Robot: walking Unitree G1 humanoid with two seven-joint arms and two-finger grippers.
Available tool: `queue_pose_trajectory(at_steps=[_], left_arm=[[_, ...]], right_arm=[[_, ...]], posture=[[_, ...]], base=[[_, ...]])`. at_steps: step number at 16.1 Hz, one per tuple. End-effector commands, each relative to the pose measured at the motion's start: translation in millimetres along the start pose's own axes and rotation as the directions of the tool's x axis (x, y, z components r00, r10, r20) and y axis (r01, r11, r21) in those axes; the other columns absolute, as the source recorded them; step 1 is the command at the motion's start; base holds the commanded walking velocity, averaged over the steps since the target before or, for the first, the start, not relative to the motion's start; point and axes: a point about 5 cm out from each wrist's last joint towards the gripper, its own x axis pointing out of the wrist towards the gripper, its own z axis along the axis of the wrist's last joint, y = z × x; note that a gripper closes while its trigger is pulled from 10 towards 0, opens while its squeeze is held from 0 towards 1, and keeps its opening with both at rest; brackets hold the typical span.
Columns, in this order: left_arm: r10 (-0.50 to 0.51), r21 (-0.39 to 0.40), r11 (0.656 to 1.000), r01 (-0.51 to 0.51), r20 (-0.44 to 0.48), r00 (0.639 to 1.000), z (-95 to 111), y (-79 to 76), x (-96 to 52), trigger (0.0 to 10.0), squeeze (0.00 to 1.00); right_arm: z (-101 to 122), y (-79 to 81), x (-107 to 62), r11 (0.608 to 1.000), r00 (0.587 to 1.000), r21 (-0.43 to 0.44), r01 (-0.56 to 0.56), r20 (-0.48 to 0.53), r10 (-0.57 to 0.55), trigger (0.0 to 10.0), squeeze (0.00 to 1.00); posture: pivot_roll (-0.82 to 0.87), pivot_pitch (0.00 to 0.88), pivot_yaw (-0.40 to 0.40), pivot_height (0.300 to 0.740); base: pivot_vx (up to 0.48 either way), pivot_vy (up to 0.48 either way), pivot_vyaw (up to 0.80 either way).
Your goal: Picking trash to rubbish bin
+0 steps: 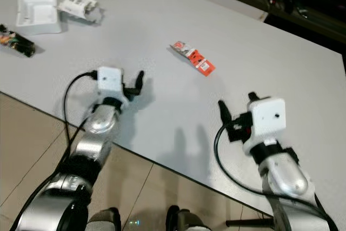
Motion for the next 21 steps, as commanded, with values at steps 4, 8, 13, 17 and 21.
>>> queue_pose_trajectory(at_steps=[4, 8, 13, 17, 21], left_arm=[[-0.060, 0.059, 0.997, 0.055, 0.088, 0.994, 25, -6.9, -7.6, 10.0, 0.00], [-0.128, 0.049, 0.991, 0.124, 0.087, 0.988, 33, -14.1, -15.4, 10.0, 0.00], [-0.091, 0.008, 0.996, 0.091, 0.050, 0.995, 33, -9.1, -14.7, 10.0, 0.00], [-0.103, 0.025, 0.995, 0.100, 0.146, 0.984, 64, -8.6, -8.1, 10.0, 0.00], [-0.115, 0.023, 0.993, 0.113, 0.175, 0.978, 75, -11.0, -5.7, 10.0, 0.00]], right_arm=[[-4, -9.8, 11.4, 1.000, 0.999, -0.018, 0.014, 0.040, -0.013, 10.0, 0.00], [-4, -9.7, 21.0, 0.999, 0.995, -0.010, 0.034, 0.089, -0.033, 10.0, 0.00], [-5, -9.0, 25.4, 0.999, 0.993, -0.022, 0.037, 0.113, -0.034, 10.0, 0.00], [24, -14.9, 24.7, 0.995, 0.968, -0.023, 0.100, 0.232, -0.092, 10.0, 0.00], [41, -14.3, 23.4, 0.991, 0.948, -0.002, 0.132, 0.293, -0.125, 10.0, 0.00]], posture=[[0.18, 0.158, -0.142, 0.740], [0.20, 0.136, -0.126, 0.740], [0.22, 0.125, -0.124, 0.740], [0.21, 0.124, -0.130, 0.740], [0.21, 0.120, -0.128, 0.740]], base=[[0.000, 0.000, 0.00], [0.000, 0.000, 0.00], [0.000, 0.000, 0.00], [0.000, 0.000, 0.00], [0.075, 0.000, 0.00]])
